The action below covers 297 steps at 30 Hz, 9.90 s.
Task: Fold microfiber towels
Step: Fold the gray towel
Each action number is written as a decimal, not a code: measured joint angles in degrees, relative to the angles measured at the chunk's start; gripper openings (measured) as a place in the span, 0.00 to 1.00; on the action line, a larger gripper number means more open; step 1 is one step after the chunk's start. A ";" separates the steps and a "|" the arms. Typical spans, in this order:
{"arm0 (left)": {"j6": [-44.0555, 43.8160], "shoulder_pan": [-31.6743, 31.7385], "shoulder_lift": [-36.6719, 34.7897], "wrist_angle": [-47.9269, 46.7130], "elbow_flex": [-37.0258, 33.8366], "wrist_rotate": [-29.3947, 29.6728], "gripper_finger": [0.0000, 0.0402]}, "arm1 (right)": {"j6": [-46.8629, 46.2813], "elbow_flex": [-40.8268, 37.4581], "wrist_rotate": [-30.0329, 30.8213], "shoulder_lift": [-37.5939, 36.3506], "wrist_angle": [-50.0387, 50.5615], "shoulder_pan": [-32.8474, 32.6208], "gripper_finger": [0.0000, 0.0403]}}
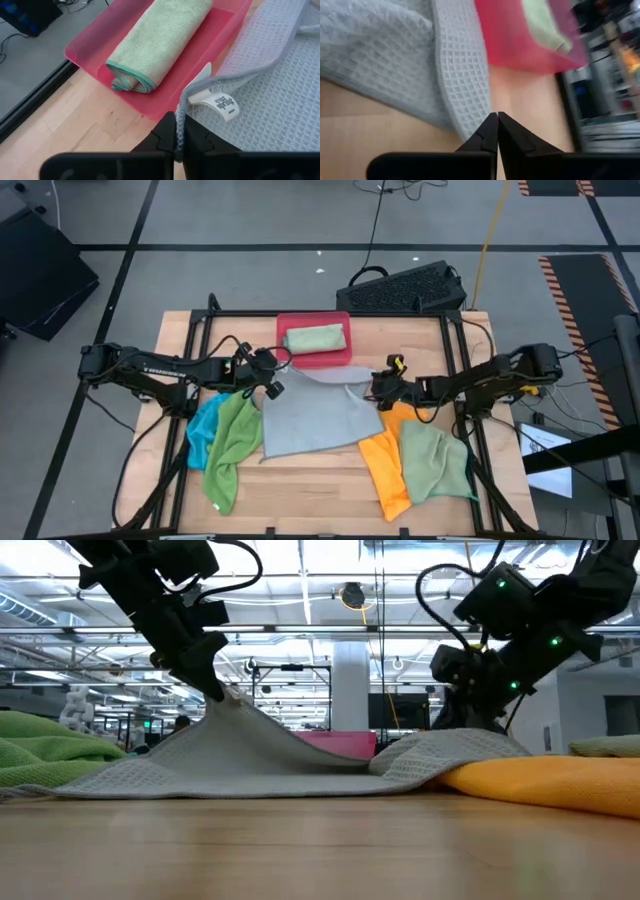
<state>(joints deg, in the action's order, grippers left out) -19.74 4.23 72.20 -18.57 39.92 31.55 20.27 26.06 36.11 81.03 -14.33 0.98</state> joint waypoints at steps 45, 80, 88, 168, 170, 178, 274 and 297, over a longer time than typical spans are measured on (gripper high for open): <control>6.96 -0.58 -0.81 2.21 0.03 0.20 0.02 | 3.20 5.44 -2.36 -1.20 8.59 4.45 0.01; 1.27 -7.21 -20.75 -13.02 0.00 0.30 0.03 | -16.10 17.56 -8.64 -15.43 25.70 -0.16 0.01; -1.51 -12.38 -20.16 -12.92 0.02 -6.84 0.03 | -21.57 17.56 -13.90 -14.85 27.57 -2.03 0.01; -1.38 -30.75 -7.64 -8.82 -2.82 -8.22 0.02 | -39.31 6.50 -30.35 -8.82 18.99 -8.95 0.01; -0.87 -30.76 -6.29 -8.56 -2.83 -8.36 0.01 | -39.27 6.50 -31.34 -7.91 18.47 -8.97 0.01; 2.94 -30.43 -3.61 -8.35 -4.41 -4.54 0.01 | -34.59 7.02 -28.73 -7.30 19.92 -7.49 0.01; -2.96 -32.53 -2.49 -2.19 -4.18 -23.96 0.37 | -34.12 7.17 -46.91 -6.53 24.00 -7.84 0.01; -13.34 -33.27 0.79 15.78 -18.64 -30.79 0.10 | -29.59 4.55 -46.88 7.34 -23.03 -7.86 0.01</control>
<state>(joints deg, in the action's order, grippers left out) -33.08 -29.04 73.00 -2.78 21.29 0.76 -9.32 30.61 -10.77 88.38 -37.36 -6.87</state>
